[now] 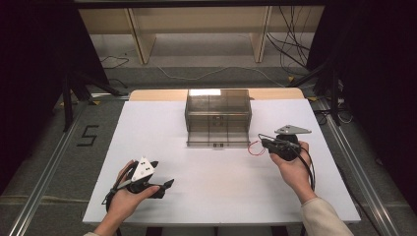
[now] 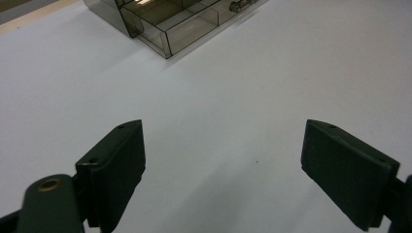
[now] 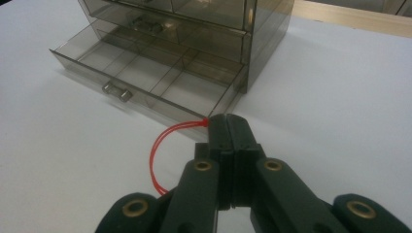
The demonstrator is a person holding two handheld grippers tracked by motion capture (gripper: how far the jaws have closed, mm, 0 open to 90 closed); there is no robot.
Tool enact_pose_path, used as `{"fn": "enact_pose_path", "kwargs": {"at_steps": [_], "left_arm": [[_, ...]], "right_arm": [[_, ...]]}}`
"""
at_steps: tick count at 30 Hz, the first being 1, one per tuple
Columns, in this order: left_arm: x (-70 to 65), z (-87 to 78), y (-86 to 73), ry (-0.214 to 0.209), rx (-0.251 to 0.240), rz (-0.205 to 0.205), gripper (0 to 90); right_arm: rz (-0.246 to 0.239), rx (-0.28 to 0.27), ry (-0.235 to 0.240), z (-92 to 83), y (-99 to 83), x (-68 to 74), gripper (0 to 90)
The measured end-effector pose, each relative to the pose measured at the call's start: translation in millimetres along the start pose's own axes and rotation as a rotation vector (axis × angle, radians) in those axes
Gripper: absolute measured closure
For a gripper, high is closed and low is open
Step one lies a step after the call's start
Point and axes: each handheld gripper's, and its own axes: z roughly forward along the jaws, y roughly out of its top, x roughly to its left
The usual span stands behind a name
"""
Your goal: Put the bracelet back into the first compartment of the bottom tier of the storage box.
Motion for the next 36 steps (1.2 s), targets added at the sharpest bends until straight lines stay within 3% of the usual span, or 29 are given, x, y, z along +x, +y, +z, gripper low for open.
{"fn": "enact_pose_path", "kwargs": {"at_steps": [36], "left_arm": [[-1.0,1.5,0.7,-0.004,0.004,0.007,16.2]], "right_arm": [[-0.015,-0.018,0.018,14.7,17.2,13.2,90.0]]}}
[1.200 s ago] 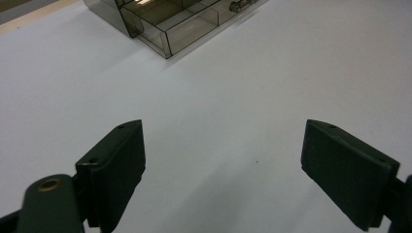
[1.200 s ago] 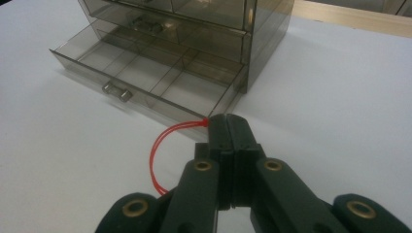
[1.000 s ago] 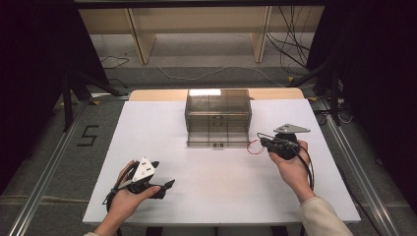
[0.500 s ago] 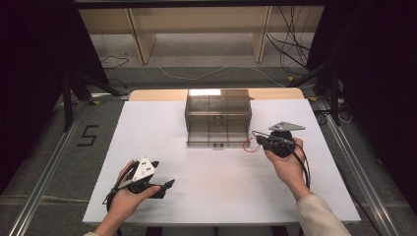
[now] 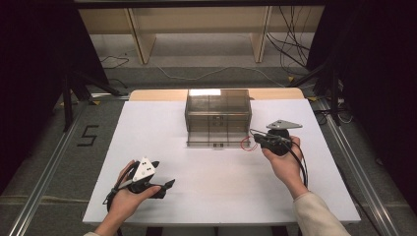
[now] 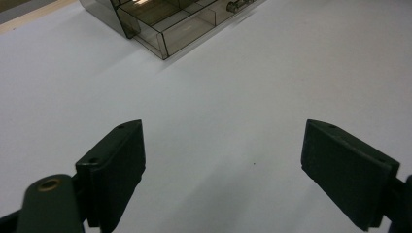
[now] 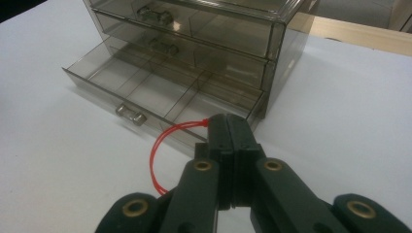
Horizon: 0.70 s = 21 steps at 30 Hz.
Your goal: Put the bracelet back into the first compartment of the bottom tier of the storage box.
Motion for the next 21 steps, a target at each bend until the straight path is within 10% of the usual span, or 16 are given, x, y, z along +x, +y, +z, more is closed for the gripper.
{"fn": "enact_pose_path", "kwargs": {"at_steps": [21], "left_arm": [[-1.4,0.9,0.3,-0.005,0.001,0.003,16.2]], "right_arm": [[-0.008,-0.004,0.007,8.2,6.2,6.6,90.0]]}}
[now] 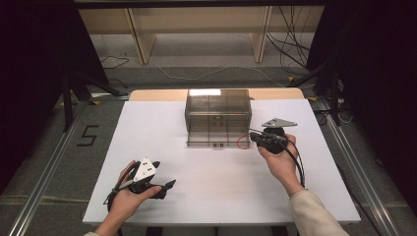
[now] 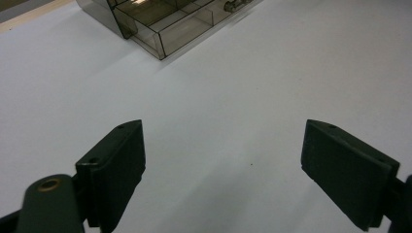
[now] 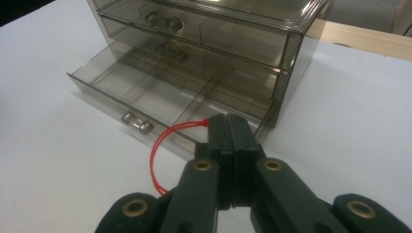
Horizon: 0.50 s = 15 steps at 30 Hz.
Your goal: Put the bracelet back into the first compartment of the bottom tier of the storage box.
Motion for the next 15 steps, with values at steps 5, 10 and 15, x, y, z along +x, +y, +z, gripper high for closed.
{"fn": "enact_pose_path", "kwargs": {"at_steps": [5,10,15], "left_arm": [[0.0,-0.2,0.1,-0.001,-0.001,0.001,16.2],[0.0,-0.3,0.0,-0.002,-0.001,0.001,16.2],[-0.3,-0.4,0.1,-0.002,-0.001,0.003,16.1]], "right_arm": [[0.0,-0.004,0.001,1.6,1.5,0.4,90.0],[0.002,-0.003,0.004,3.5,2.2,2.4,90.0],[0.0,-0.004,0.001,5.6,3.6,3.0,90.0]]}}
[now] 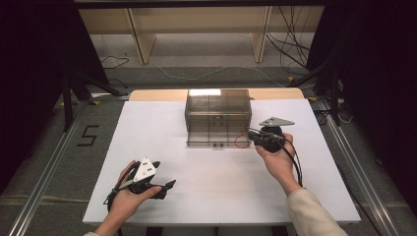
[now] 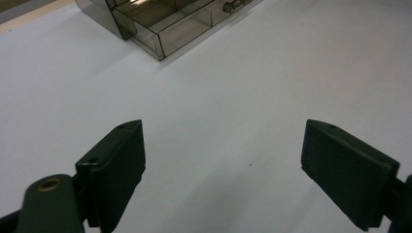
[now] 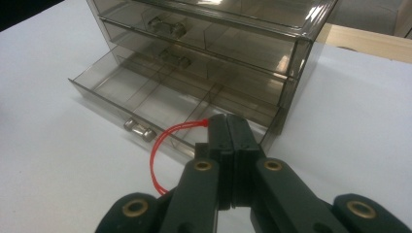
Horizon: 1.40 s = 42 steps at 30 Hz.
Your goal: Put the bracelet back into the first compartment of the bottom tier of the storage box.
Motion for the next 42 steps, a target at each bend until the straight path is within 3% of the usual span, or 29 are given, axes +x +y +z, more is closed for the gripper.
{"fn": "enact_pose_path", "kwargs": {"at_steps": [42], "left_arm": [[-1.4,0.4,0.6,-0.007,-0.004,-0.001,16.0]], "right_arm": [[0.006,-0.012,0.021,18.0,13.6,12.0,90.0]]}}
